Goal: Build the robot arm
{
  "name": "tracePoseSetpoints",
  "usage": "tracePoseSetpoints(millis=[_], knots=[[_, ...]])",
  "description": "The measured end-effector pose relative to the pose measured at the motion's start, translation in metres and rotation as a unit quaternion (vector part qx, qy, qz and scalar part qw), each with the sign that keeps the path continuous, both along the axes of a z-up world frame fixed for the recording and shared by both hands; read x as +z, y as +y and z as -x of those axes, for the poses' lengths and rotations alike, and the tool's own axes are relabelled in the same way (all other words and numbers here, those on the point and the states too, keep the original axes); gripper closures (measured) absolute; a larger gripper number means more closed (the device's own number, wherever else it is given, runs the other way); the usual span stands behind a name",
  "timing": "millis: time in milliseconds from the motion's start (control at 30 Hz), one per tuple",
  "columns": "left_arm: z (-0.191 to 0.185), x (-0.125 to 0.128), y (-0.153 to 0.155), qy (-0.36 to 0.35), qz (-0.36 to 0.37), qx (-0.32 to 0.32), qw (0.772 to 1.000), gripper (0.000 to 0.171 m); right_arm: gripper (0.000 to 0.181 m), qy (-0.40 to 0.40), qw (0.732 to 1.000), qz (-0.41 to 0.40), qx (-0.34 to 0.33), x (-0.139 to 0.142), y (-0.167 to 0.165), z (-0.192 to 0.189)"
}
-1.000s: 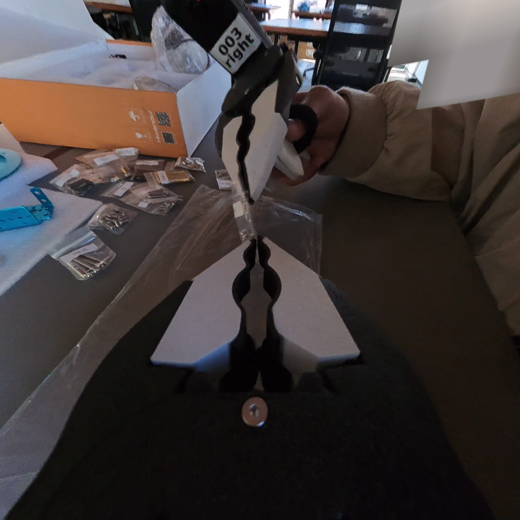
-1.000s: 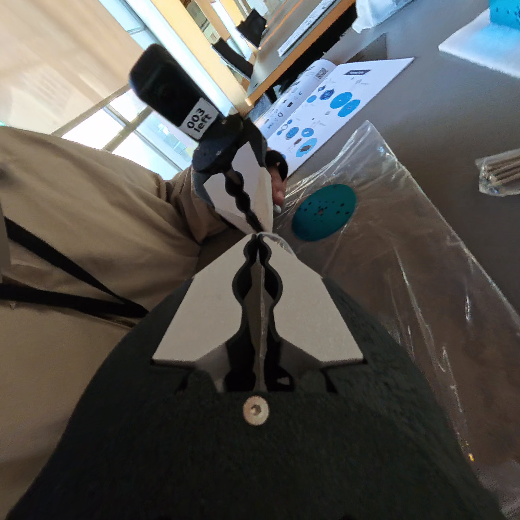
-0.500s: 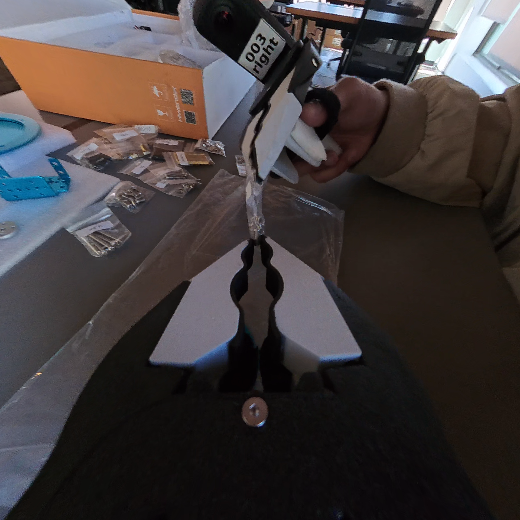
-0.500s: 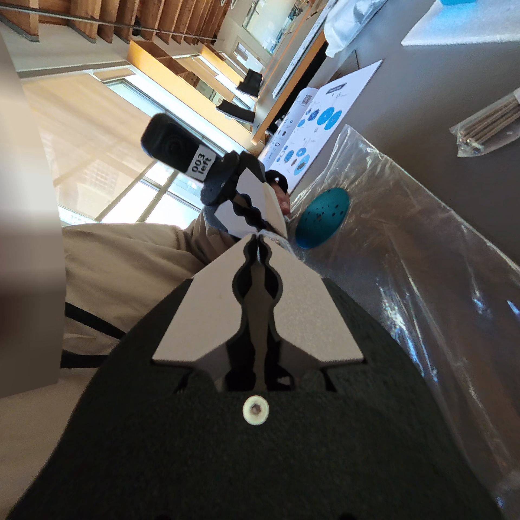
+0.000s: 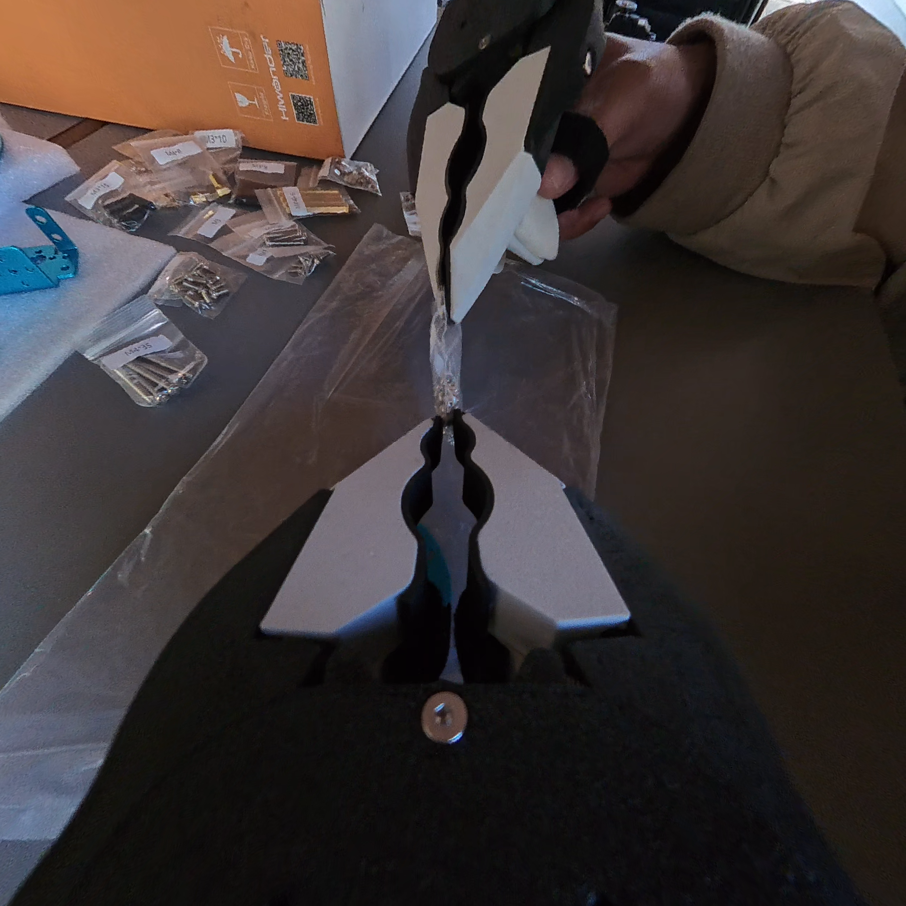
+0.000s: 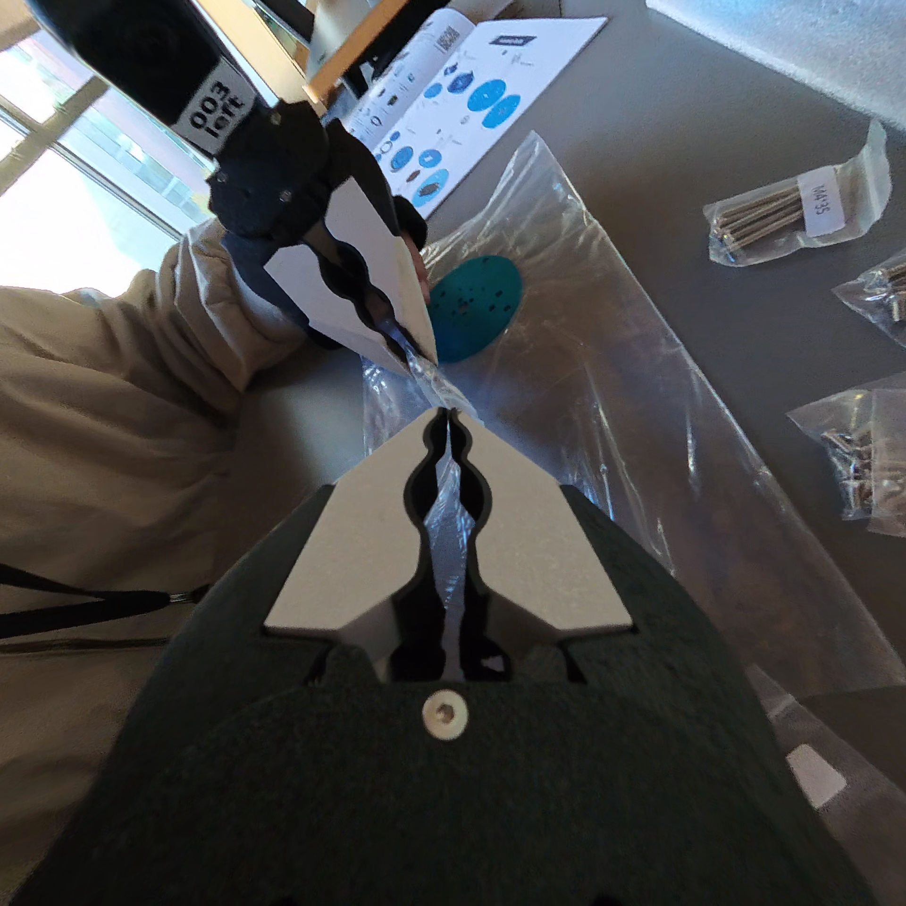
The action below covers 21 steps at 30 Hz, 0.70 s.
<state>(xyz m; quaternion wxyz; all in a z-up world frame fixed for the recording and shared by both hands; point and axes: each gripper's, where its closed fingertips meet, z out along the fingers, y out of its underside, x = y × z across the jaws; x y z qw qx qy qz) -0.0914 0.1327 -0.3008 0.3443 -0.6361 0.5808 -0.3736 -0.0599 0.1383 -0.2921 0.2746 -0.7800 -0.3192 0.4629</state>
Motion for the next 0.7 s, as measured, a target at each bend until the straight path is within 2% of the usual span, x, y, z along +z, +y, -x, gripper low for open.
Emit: tracePoseSetpoints(millis=[167, 267, 467, 700], knots=[[0.000, 0.001, 0.002, -0.001, -0.007, 0.005, 1.000, 0.167, 0.181, -0.020, 1.000, 0.001, -0.008, -0.005, 0.001, -0.001], [0.001, 0.003, 0.006, -0.010, -0.004, 0.015, 1.000, 0.167, 0.181, 0.034, 0.999, 0.032, -0.012, 0.007, 0.000, 0.005], [0.003, 0.008, 0.010, -0.015, -0.018, 0.026, 0.999, 0.167, 0.181, 0.072, 0.991, 0.104, -0.037, 0.006, 0.003, 0.004], [0.001, 0.000, 0.009, 0.003, -0.024, 0.024, 0.999, 0.167, 0.181, 0.036, 0.989, 0.136, -0.053, -0.011, 0.003, 0.001]])
